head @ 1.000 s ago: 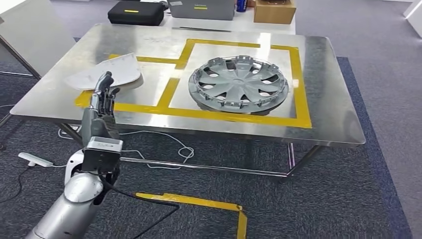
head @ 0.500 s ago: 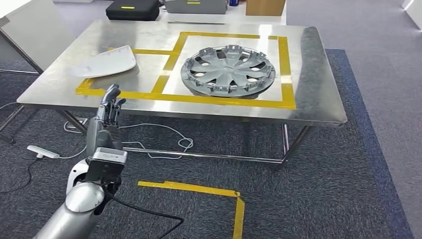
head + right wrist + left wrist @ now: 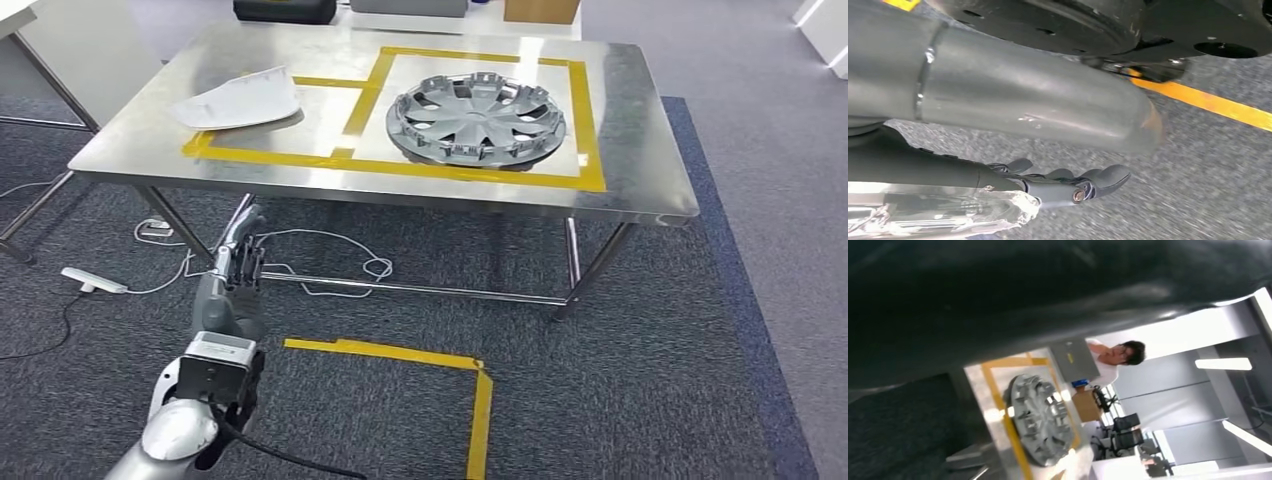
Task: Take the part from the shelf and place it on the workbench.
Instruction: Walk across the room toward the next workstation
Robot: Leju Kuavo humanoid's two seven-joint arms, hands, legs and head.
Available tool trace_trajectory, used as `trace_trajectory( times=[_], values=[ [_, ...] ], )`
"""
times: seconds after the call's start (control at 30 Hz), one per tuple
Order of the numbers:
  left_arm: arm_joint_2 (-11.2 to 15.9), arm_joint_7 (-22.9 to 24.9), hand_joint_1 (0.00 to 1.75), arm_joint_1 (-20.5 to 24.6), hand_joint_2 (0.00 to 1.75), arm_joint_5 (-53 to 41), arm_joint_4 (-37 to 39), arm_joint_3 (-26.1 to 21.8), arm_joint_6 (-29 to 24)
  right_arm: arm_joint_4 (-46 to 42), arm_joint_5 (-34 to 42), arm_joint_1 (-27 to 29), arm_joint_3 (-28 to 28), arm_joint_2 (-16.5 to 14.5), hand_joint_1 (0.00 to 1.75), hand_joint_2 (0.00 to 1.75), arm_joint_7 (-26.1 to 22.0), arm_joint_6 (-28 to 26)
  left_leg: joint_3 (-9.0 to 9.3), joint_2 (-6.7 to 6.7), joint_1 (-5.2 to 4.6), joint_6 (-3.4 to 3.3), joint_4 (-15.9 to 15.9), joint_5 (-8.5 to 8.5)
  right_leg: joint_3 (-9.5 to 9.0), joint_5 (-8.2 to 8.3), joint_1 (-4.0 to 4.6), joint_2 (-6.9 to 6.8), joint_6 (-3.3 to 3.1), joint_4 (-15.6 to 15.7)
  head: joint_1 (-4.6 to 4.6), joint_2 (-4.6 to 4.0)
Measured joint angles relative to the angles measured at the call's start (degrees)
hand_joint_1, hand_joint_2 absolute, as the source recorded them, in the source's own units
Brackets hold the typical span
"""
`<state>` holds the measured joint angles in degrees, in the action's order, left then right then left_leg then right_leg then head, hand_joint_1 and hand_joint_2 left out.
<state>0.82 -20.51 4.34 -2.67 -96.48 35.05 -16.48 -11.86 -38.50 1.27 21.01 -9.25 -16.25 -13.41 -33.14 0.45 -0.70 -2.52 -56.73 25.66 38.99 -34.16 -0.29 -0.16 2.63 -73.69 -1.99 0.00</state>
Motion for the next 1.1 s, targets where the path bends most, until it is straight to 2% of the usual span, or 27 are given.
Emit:
trace_trajectory(
  times=[0.03,0.07,0.1,0.13,0.17,0.2,0.27,0.3,0.33,0.4,0.43,0.47,0.5,0.53,0.57,0.63,0.67,0.77,0.83,0.87,0.93,0.97,1.0,1.03,1.1],
  values=[
    [0.08,-0.05,0.00,-0.34,0.00,0.16,-0.01,0.15,0.13,-0.02,0.04,0.01,0.05,0.00,0.00,0.00,0.02,0.00,-0.95,0.00,-0.14,0.02,-0.02,-0.73,-1.80,1.72,0.04,0.01,-0.22,1.29,-0.01,0.00],
    [0.11,-0.05,0.00,-0.56,0.00,0.28,-0.02,0.27,0.19,-0.07,0.08,-0.02,0.11,0.00,0.00,0.00,0.03,-0.01,-1.79,-0.07,-0.26,0.08,-0.03,-1.45,-4.57,3.20,0.12,0.03,-0.57,4.40,0.02,0.00],
    [0.12,-0.05,0.00,-0.72,0.00,0.35,-0.06,0.35,0.24,-0.17,0.09,-0.09,0.15,0.00,0.00,0.00,0.05,-0.01,-2.48,-0.13,-0.38,0.20,-0.04,-2.11,-8.00,3.65,0.30,0.07,-1.03,8.78,0.02,0.00],
    [0.12,-0.01,0.00,-0.83,0.00,0.36,-0.14,0.39,0.29,-0.30,0.11,-0.18,0.18,-0.01,0.00,0.00,0.07,-0.02,-2.99,-0.16,-0.44,0.38,-0.05,-2.76,-11.32,3.29,0.48,0.10,-1.41,13.47,0.07,0.00],
    [0.15,0.03,0.00,-0.94,0.00,0.35,-0.20,0.44,0.38,-0.41,0.15,-0.22,0.22,-0.01,0.00,0.00,0.11,-0.04,-3.30,-0.15,-0.38,0.65,0.03,-3.39,-13.55,2.62,0.72,0.16,-1.70,16.92,0.08,0.00],
    [0.20,0.02,0.00,-1.14,0.00,0.33,-0.26,0.49,0.50,-0.52,0.20,-0.21,0.25,-0.01,0.00,0.00,0.16,-0.06,-3.51,-0.10,-0.23,0.98,0.20,-3.98,-14.59,2.05,0.99,0.19,-1.95,19.05,0.07,0.00],
    [0.44,-0.17,0.00,-1.88,0.00,0.33,-0.28,0.60,0.91,-0.61,0.37,-0.05,0.33,0.00,0.00,0.00,0.34,-0.05,-3.84,-0.10,0.10,1.75,0.66,-4.79,-14.19,2.99,1.18,0.15,-2.63,20.30,0.02,0.00],
    [0.61,-0.31,0.00,-2.32,0.00,0.38,-0.28,0.65,1.17,-0.67,0.44,0.05,0.38,0.00,0.00,0.00,0.42,-0.03,-4.16,-0.17,0.19,2.11,0.35,-4.06,-13.91,3.70,1.13,0.05,-3.13,20.71,0.00,0.00],
    [0.80,-0.38,0.00,-2.71,0.00,0.43,-0.27,0.67,1.46,-0.75,0.50,0.15,0.42,0.00,0.00,0.00,0.50,0.00,-4.71,-0.24,0.27,2.45,-0.96,-2.33,-13.61,4.50,0.99,-0.05,-3.57,21.03,0.07,0.00],
    [1.15,-0.18,0.00,-3.35,0.00,0.49,-0.21,0.69,2.37,-0.86,0.56,0.27,0.48,-0.02,0.00,0.00,0.57,0.06,-6.43,-0.33,0.62,3.04,-6.91,2.91,-12.62,5.62,0.85,-0.15,-3.99,21.01,0.17,0.00],
    [1.26,0.07,0.00,-3.74,0.00,0.50,-0.13,0.69,2.96,-0.89,0.59,0.31,0.50,-0.03,0.00,0.00,0.62,0.09,-7.24,-0.33,0.84,3.33,-10.56,4.90,-11.96,6.02,0.81,-0.18,-3.97,20.82,0.22,0.00],
    [1.32,0.45,0.00,-4.27,0.00,0.50,0.01,0.67,3.59,-0.90,0.62,0.35,0.53,-0.04,0.00,0.00,0.68,0.10,-7.57,-0.33,1.07,3.63,-13.23,5.75,-11.27,6.34,0.72,-0.19,-3.84,20.57,0.21,0.00],
    [1.36,0.87,0.00,-4.91,0.00,0.50,0.22,0.63,4.10,-0.91,0.69,0.41,0.58,-0.04,0.00,0.00,0.79,0.09,-7.08,-0.32,1.30,3.93,-14.12,5.56,-10.57,6.59,0.59,-0.20,-3.67,20.24,0.21,0.00],
    [1.39,1.36,0.00,-5.61,0.00,0.50,0.53,0.55,4.43,-0.92,0.76,0.47,0.62,-0.04,0.00,0.00,0.93,0.09,-5.59,-0.31,1.56,4.23,-12.84,4.54,-9.90,6.78,0.41,-0.19,-3.47,19.84,0.21,0.00],
    [1.46,1.90,0.00,-6.27,0.00,0.50,1.03,0.43,4.56,-0.94,0.82,0.53,0.66,-0.04,0.00,0.00,1.06,0.09,-3.22,-0.29,1.83,4.53,-9.72,3.16,-9.29,6.87,0.22,-0.17,-3.24,19.38,0.21,0.00],
    [1.83,3.16,0.00,-7.37,0.00,0.39,2.93,0.19,4.13,-1.04,0.86,0.66,0.67,-0.04,0.00,0.00,1.40,0.12,1.28,-0.34,2.00,4.82,-3.12,1.93,-8.18,6.81,0.12,-0.14,-2.62,18.30,0.34,0.00],
    [2.18,3.80,0.00,-7.96,0.00,0.33,4.40,0.09,3.62,-1.13,0.82,0.71,0.67,-0.04,0.00,0.00,1.54,0.16,2.42,-0.37,1.96,4.63,-1.20,1.99,-7.79,6.78,0.15,-0.12,-2.30,17.80,0.36,0.00],
    [3.39,5.02,0.00,-9.73,0.00,0.37,10.17,-0.03,1.92,-1.41,0.65,0.84,0.67,-0.04,0.00,0.00,1.88,0.35,2.44,-0.39,1.74,3.17,-0.30,2.35,-7.22,6.76,0.08,-0.07,-1.54,17.12,0.40,0.00],
    [3.95,5.31,0.00,-10.26,0.00,0.67,14.37,0.00,1.23,-1.58,0.61,0.87,0.67,-0.04,0.00,0.00,2.01,0.45,2.27,-0.32,1.81,2.21,-0.13,2.04,-6.07,4.99,-0.08,-0.06,-1.02,14.99,0.20,0.00],
    [4.17,5.38,0.00,-10.39,0.00,0.80,16.40,0.06,0.99,-1.68,0.60,0.85,0.67,-0.04,0.00,0.00,2.03,0.49,2.11,-0.27,1.82,1.83,-0.06,1.87,-4.77,3.20,-0.16,-0.05,-0.78,12.18,0.10,0.00],
    [4.56,5.60,0.00,-10.65,0.00,0.82,20.12,0.21,0.61,-1.80,0.60,0.87,0.66,-0.04,0.00,0.00,2.04,0.57,1.72,-0.22,1.66,1.33,-0.07,1.63,-1.45,-0.61,-0.22,-0.04,-0.52,4.37,-0.03,0.00],
    [4.76,6.01,0.00,-10.79,0.00,0.66,21.92,0.32,0.31,-1.83,0.60,0.91,0.65,-0.04,0.00,0.00,2.04,0.62,1.56,-0.20,1.56,1.20,-0.07,1.52,-0.29,-1.57,-0.24,-0.04,-0.49,1.45,-0.02,0.00],
    [4.91,6.57,0.00,-10.89,0.00,0.50,23.66,0.47,-0.08,-1.83,0.61,0.96,0.65,-0.04,0.00,0.00,2.05,0.66,1.47,-0.19,1.47,1.12,-0.08,1.43,-0.09,-1.48,-0.24,-0.03,-0.55,0.51,-0.02,0.00],
    [5.02,7.26,0.00,-10.90,0.00,0.35,25.50,0.67,-0.63,-1.83,0.62,0.99,0.65,-0.04,0.00,0.00,2.07,0.69,1.45,-0.21,1.39,1.09,-0.08,1.35,-1.09,-0.31,-0.23,-0.03,-0.72,1.94,-0.01,0.00],
    [5.04,8.35,0.00,-10.65,0.00,0.18,29.87,1.28,-1.92,-1.91,0.66,0.93,0.64,-0.04,0.00,0.00,2.17,0.71,1.50,-0.26,1.27,1.20,-0.08,1.23,-5.41,3.20,-0.16,-0.02,-1.28,9.49,-0.02,0.00]
  ],
)
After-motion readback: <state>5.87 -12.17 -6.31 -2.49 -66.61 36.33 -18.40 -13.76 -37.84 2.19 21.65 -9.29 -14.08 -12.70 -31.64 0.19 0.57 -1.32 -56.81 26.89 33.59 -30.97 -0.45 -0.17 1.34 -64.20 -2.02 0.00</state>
